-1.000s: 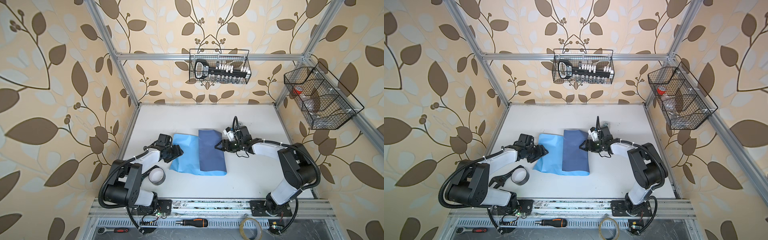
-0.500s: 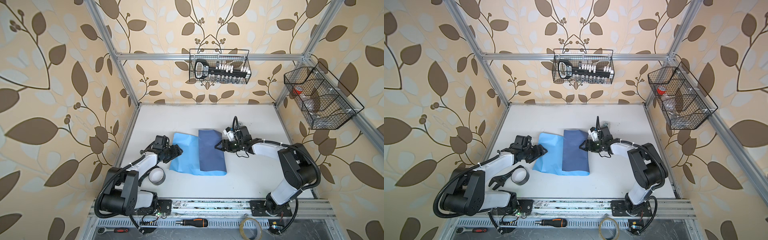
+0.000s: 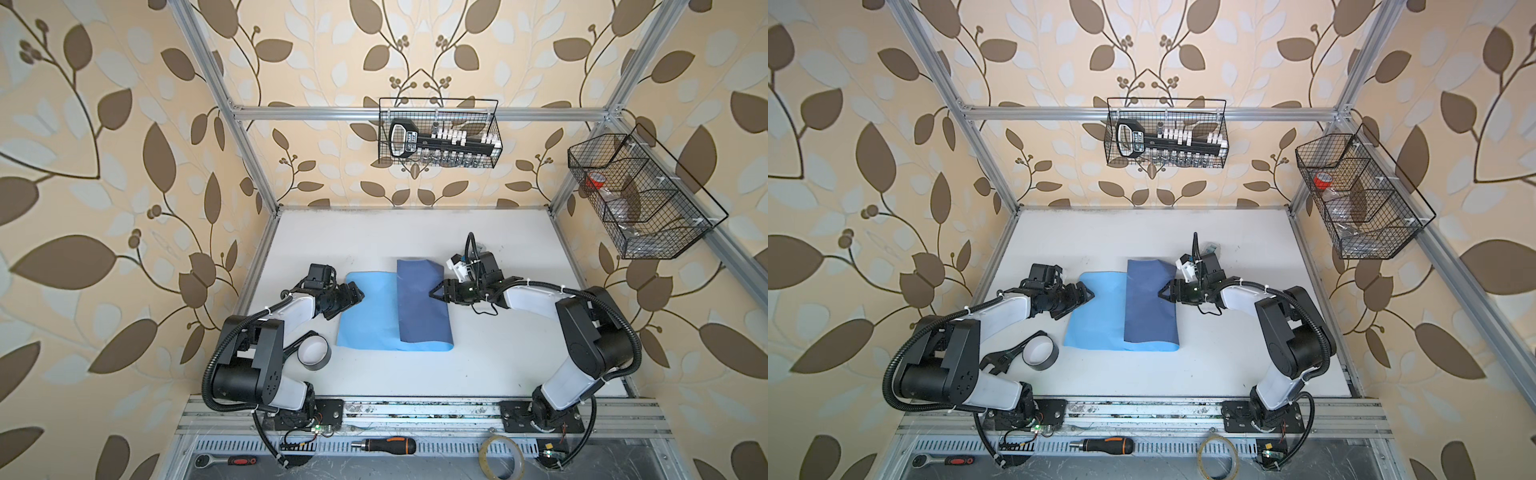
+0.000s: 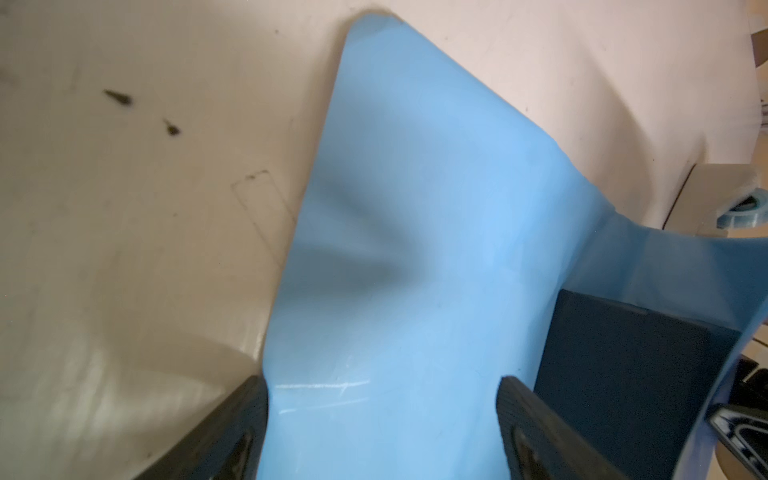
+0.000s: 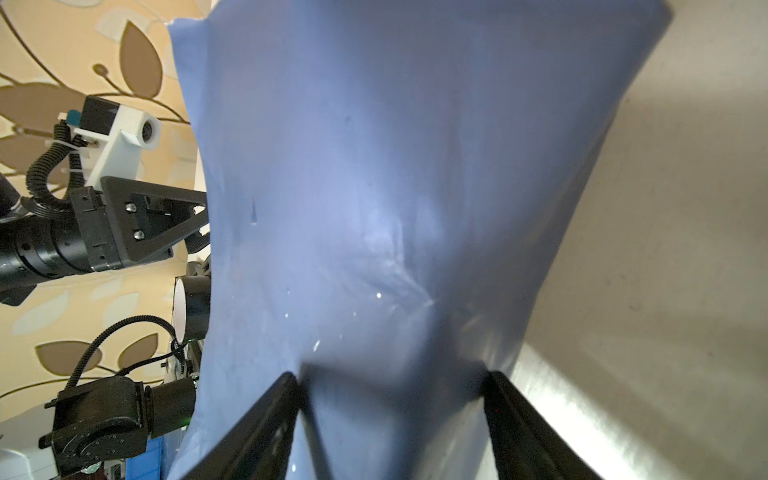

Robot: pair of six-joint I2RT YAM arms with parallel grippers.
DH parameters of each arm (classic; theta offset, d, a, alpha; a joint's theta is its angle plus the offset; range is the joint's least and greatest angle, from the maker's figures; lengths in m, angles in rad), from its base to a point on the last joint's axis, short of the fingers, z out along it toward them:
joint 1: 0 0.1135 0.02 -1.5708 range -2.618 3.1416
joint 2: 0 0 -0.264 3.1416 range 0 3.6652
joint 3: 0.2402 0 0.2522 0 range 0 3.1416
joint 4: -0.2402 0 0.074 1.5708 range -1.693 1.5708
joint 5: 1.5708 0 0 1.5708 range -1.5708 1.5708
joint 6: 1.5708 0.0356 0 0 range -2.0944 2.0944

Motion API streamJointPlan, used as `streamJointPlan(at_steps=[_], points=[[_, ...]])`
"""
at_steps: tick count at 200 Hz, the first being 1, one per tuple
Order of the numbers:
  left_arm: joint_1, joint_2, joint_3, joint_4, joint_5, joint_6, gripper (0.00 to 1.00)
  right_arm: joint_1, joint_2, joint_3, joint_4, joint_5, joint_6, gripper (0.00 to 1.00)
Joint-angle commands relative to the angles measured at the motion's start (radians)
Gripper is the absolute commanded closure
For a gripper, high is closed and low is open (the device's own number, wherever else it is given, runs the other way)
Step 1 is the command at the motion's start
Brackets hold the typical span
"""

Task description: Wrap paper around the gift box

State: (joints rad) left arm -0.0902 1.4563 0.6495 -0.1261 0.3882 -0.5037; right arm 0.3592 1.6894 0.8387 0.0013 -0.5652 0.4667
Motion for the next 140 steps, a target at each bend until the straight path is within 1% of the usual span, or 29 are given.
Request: streamJointPlan(at_steps=[1, 12, 15, 21, 41, 56, 79, 101, 116, 130, 140], points=[[0.002, -0.002, -0.051, 0.039, 0.126, 0.014, 0.14, 0.015, 0.058, -0.044, -0.115, 0.154, -0.033, 0.30], [0.003, -0.007, -0.079, 0.093, 0.183, -0.002, 0.14, 0.016, 0.059, -0.044, -0.113, 0.153, -0.033, 0.30], [0.003, -0.038, -0.085, 0.107, 0.198, -0.007, 0.14, 0.015, 0.058, -0.044, -0.114, 0.153, -0.031, 0.30], [0.002, -0.054, -0.095, 0.126, 0.218, -0.015, 0.14, 0.015, 0.061, -0.044, -0.112, 0.152, -0.031, 0.30], [0.003, -0.096, -0.126, 0.166, 0.249, -0.051, 0.15, 0.016, 0.060, -0.044, -0.112, 0.151, -0.032, 0.30], [0.004, -0.134, -0.153, 0.181, 0.249, -0.087, 0.15, 0.016, 0.057, -0.045, -0.115, 0.152, -0.034, 0.30], [0.003, -0.186, -0.194, 0.173, 0.215, -0.140, 0.16, 0.016, 0.056, -0.043, -0.115, 0.153, -0.033, 0.30], [0.004, -0.219, -0.206, 0.129, 0.171, -0.157, 0.17, 0.015, 0.059, -0.043, -0.113, 0.153, -0.033, 0.30], [0.004, -0.227, -0.197, 0.099, 0.124, -0.151, 0.18, 0.017, 0.061, -0.043, -0.112, 0.153, -0.033, 0.30], [0.007, -0.213, -0.168, 0.053, 0.070, -0.118, 0.19, 0.018, 0.058, -0.043, -0.113, 0.153, -0.033, 0.30], [0.015, -0.194, -0.147, 0.043, 0.055, -0.091, 0.21, 0.018, 0.055, -0.045, -0.116, 0.154, -0.033, 0.30]])
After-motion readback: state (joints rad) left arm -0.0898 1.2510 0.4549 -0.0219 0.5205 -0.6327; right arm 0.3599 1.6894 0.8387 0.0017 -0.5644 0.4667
